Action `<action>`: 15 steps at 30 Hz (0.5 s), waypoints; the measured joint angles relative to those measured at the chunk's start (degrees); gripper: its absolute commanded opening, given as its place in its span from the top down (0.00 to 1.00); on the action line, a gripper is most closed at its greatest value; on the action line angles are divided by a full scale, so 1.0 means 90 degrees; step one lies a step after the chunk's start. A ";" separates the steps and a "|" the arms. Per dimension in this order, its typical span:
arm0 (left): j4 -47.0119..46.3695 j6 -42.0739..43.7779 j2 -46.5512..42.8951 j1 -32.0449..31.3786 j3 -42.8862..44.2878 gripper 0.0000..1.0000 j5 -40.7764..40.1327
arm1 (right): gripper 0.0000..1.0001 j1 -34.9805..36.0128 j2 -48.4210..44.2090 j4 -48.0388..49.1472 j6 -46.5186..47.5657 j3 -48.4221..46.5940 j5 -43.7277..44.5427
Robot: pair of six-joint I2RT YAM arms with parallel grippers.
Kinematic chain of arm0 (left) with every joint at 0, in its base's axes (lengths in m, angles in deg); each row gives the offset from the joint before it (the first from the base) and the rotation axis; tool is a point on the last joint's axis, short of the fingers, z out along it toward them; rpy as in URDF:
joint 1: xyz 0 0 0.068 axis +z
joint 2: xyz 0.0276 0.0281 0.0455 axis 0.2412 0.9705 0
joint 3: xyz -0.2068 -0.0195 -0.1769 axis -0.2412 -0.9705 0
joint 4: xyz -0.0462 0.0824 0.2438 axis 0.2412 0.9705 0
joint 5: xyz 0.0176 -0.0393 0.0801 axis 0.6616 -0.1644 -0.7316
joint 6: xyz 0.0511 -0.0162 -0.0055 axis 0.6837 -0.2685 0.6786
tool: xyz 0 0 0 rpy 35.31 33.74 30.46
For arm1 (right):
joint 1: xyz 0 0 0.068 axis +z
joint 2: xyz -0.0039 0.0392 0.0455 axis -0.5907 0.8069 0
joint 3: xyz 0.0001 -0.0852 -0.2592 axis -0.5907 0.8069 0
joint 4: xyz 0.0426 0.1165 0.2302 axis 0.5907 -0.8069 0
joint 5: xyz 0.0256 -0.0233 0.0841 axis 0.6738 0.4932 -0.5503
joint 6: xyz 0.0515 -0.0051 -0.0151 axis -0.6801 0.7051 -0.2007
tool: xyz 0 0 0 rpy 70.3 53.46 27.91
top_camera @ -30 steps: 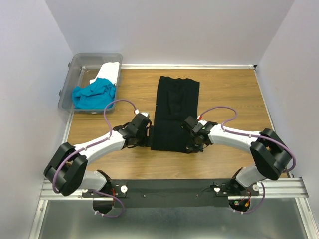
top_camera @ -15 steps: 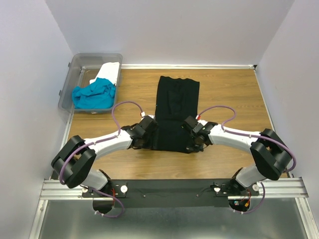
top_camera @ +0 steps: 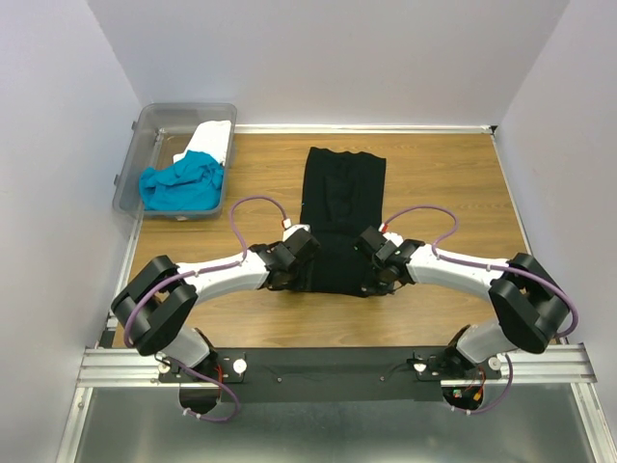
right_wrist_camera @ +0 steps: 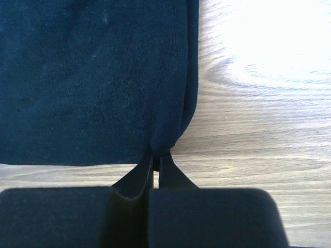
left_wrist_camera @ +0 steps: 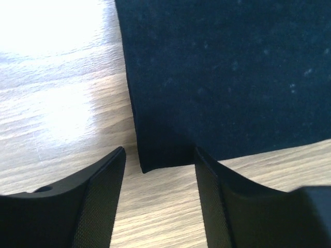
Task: Fold and stack the t-shirts
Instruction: Fold the tshirt
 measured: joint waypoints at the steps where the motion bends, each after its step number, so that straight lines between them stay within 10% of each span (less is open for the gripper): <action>1: 0.0022 -0.0058 0.0005 -0.0015 0.0000 0.40 -0.0039 | 1.00 0.0000 -0.0019 0.0019 0.0019 0.0022 0.0000; 15: 0.0374 -0.0350 0.0418 -0.0403 0.0325 0.48 -0.0651 | 1.00 0.0005 -0.0223 0.0279 0.0202 0.0243 0.0002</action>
